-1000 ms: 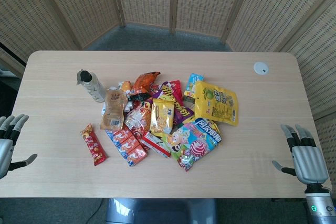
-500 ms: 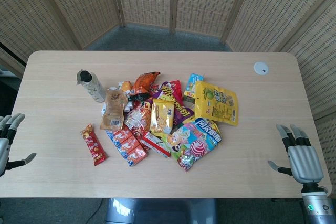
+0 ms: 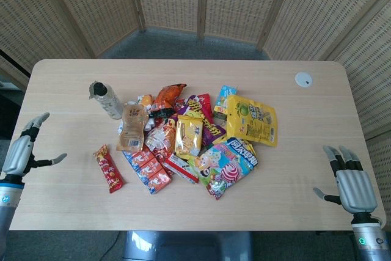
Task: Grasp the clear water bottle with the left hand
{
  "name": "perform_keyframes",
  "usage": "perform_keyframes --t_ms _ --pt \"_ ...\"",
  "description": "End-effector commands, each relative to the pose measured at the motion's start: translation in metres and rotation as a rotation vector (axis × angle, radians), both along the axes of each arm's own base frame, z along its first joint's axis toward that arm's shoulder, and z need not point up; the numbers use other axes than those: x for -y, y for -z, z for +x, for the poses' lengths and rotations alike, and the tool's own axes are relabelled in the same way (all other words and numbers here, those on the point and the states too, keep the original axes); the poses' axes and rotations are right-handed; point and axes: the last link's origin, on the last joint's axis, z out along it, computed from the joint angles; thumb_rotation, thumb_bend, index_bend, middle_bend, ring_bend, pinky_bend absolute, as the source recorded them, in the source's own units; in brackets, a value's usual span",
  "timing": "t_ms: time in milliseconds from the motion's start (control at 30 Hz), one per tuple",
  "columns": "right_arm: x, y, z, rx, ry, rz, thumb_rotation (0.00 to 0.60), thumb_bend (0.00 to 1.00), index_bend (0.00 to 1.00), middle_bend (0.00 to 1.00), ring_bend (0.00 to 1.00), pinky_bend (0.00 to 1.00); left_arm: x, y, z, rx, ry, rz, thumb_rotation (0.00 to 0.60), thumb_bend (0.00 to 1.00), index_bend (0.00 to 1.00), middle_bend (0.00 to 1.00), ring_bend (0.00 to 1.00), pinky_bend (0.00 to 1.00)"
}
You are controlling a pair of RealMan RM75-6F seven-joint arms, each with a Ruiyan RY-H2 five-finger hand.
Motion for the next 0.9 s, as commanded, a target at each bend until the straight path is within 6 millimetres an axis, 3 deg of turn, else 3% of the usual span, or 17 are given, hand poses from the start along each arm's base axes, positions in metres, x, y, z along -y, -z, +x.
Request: perform_keyframes --t_ms 33,200,767,900 --pt "0.000 0.002 0.000 0.000 0.001 0.008 0.511 0.00 0.00 0.00 0.00 0.00 -0.032 0.018 0.000 0.077 -0.016 0.041 0.600 0.00 0.00 0.00 0.00 0.00" --pt "0.000 0.004 0.001 0.003 -0.001 0.015 0.515 0.00 0.00 0.00 0.00 0.00 -0.051 0.034 -0.004 0.128 -0.088 0.027 0.600 0.00 0.00 0.00 0.00 0.00" --pt "-0.001 0.006 -0.001 0.012 0.010 0.031 0.515 0.00 0.00 0.00 0.00 0.00 -0.100 0.073 0.016 0.087 -0.166 -0.024 0.600 0.00 0.00 0.00 0.00 0.00" --pt "0.000 0.008 -0.003 0.010 0.018 0.039 0.514 0.00 0.00 0.00 0.00 0.00 -0.114 0.081 0.028 0.105 -0.151 -0.005 0.600 0.00 0.00 0.00 0.00 0.00"
